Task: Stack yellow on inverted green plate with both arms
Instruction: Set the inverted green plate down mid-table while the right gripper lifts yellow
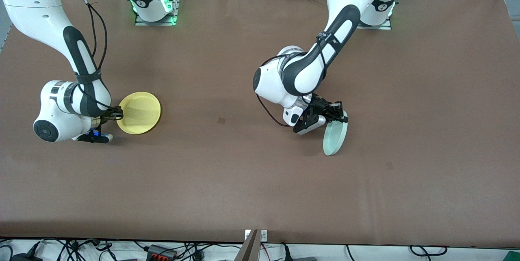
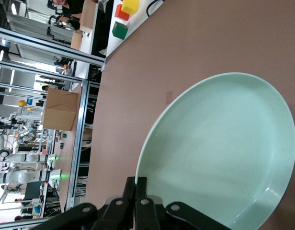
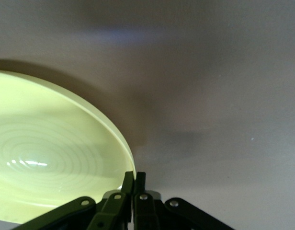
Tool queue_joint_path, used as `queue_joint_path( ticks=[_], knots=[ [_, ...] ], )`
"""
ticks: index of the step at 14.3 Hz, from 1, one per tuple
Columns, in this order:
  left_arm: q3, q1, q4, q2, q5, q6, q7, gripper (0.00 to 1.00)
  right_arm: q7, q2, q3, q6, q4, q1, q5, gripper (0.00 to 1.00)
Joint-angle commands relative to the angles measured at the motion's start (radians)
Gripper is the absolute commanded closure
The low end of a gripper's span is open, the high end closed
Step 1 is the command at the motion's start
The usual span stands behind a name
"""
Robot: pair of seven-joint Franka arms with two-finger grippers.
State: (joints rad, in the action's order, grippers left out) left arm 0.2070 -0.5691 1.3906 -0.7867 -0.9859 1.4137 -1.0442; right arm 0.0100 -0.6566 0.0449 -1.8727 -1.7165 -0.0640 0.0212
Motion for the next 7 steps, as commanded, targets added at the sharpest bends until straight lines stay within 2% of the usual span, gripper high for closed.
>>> queue_joint_path(
  ticks=[1,4,7],
  knots=[
    [-0.006,-0.017,-0.036,-0.023,-0.008,-0.015,-0.04,0.99,0.007,0.047,-0.01,0.017,0.005,-0.008,-0.004,1.0],
    [0.002,-0.018,-0.032,-0.026,0.025,0.007,-0.115,0.99,0.008,0.098,-0.01,0.07,0.012,-0.026,-0.026,1.0],
    [0.003,-0.017,-0.032,-0.022,0.064,0.048,-0.134,0.96,0.005,0.104,-0.005,0.133,0.054,-0.031,-0.144,1.0]
  ],
)
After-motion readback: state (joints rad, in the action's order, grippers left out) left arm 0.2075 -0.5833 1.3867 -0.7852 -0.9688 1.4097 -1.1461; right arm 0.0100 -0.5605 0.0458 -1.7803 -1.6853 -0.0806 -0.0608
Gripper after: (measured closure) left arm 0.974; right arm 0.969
